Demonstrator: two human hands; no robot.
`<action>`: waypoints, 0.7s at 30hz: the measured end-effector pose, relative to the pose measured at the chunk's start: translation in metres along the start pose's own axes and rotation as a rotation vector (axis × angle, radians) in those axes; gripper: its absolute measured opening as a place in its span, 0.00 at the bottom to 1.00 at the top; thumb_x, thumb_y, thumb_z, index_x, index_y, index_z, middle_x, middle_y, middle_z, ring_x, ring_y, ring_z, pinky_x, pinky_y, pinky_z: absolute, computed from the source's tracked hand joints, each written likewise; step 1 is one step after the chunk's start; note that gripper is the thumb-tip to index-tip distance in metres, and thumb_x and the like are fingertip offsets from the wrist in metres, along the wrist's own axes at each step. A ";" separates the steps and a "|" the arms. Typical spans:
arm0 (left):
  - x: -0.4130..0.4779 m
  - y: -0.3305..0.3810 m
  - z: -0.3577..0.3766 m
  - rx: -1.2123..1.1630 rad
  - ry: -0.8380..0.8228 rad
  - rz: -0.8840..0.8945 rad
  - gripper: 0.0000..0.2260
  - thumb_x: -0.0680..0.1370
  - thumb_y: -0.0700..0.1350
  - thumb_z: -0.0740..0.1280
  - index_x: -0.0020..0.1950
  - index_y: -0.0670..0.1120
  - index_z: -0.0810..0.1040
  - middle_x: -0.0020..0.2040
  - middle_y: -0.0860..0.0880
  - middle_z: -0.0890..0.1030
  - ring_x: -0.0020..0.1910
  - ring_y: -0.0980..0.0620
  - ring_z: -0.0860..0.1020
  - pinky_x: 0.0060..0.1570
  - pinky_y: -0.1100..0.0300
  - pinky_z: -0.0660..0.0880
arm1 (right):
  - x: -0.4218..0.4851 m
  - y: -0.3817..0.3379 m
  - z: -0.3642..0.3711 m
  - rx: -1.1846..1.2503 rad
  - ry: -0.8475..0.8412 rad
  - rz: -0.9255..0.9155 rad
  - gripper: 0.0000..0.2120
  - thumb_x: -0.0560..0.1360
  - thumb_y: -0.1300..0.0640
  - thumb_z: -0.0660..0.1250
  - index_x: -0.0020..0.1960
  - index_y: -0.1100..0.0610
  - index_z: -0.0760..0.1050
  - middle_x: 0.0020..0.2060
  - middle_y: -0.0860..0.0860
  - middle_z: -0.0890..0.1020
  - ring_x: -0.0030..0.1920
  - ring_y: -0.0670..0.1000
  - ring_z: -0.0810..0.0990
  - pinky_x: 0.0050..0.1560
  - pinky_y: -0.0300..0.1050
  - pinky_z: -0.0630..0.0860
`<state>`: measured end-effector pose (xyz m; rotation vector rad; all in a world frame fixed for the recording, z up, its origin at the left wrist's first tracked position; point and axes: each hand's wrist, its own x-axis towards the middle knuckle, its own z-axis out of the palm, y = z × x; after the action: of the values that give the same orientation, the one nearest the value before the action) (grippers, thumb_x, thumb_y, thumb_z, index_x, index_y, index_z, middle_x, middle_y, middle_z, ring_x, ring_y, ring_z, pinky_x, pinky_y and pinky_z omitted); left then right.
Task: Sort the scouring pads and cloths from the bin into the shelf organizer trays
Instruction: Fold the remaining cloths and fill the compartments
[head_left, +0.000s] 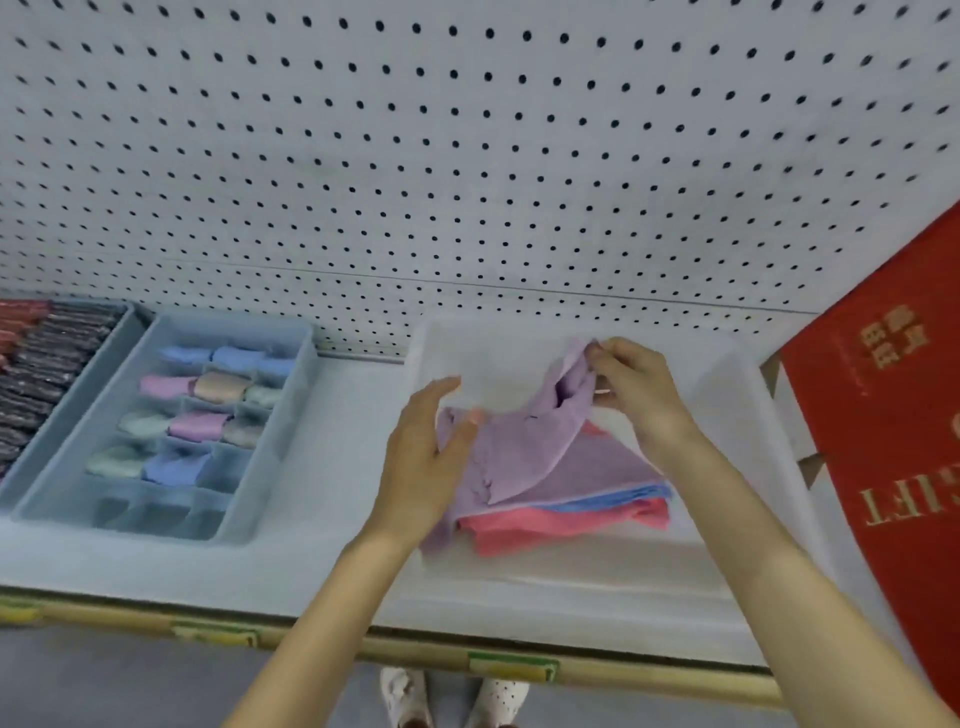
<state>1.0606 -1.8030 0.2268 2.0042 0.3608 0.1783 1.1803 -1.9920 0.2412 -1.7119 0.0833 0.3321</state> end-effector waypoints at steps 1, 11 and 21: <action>0.005 0.019 0.003 -0.053 -0.027 0.012 0.18 0.80 0.50 0.64 0.70 0.52 0.70 0.67 0.59 0.71 0.62 0.73 0.67 0.58 0.81 0.60 | -0.010 -0.021 -0.001 0.024 -0.059 -0.034 0.08 0.80 0.63 0.61 0.45 0.65 0.75 0.38 0.59 0.79 0.38 0.53 0.80 0.39 0.43 0.80; 0.031 0.136 0.002 -0.204 -0.025 0.343 0.08 0.75 0.47 0.70 0.38 0.50 0.75 0.30 0.59 0.75 0.30 0.62 0.73 0.34 0.67 0.69 | -0.063 -0.128 -0.007 -0.088 0.028 -0.340 0.15 0.79 0.57 0.64 0.38 0.67 0.72 0.34 0.58 0.75 0.35 0.51 0.74 0.40 0.45 0.73; 0.068 0.198 -0.067 -0.146 -0.330 0.431 0.28 0.74 0.57 0.65 0.47 0.28 0.73 0.39 0.43 0.73 0.39 0.47 0.70 0.41 0.48 0.71 | -0.081 -0.156 -0.011 -0.203 0.042 -0.444 0.07 0.74 0.62 0.68 0.51 0.54 0.74 0.43 0.60 0.83 0.40 0.51 0.80 0.46 0.46 0.75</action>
<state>1.1403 -1.8047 0.4315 1.9019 -0.2897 0.1338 1.1430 -1.9864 0.4131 -1.8817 -0.3060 -0.0276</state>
